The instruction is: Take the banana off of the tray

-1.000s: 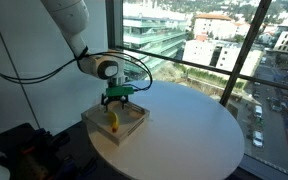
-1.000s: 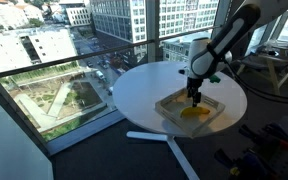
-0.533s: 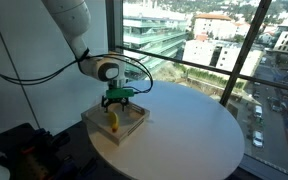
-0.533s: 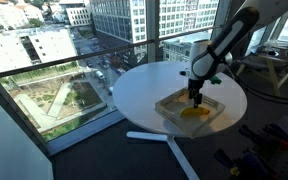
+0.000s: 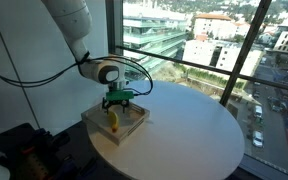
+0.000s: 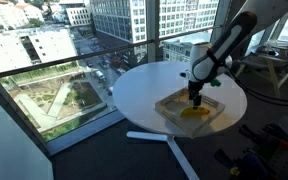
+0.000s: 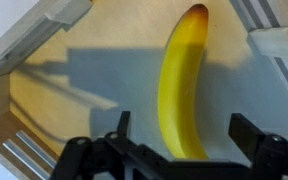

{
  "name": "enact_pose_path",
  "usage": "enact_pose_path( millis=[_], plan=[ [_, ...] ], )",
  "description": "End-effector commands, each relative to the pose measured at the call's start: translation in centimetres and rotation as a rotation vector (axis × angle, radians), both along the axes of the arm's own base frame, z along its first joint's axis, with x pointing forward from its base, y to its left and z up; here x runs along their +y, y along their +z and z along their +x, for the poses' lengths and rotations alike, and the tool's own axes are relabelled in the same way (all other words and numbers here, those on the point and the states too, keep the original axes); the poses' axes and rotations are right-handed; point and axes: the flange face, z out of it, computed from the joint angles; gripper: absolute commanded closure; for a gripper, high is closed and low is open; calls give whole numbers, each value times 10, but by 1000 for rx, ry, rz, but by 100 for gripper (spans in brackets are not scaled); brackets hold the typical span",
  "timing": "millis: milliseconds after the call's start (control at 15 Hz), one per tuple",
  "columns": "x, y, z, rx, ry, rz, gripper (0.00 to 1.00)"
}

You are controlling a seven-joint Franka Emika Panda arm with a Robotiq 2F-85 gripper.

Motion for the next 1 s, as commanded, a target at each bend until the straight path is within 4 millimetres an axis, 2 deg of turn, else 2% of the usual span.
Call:
enact_pose_path(
  millis=[0,933],
  plan=[
    [-2,-5,7,-32,-22,-29,0],
    [-3,-24,7,-21,-56,-55,0]
  ],
)
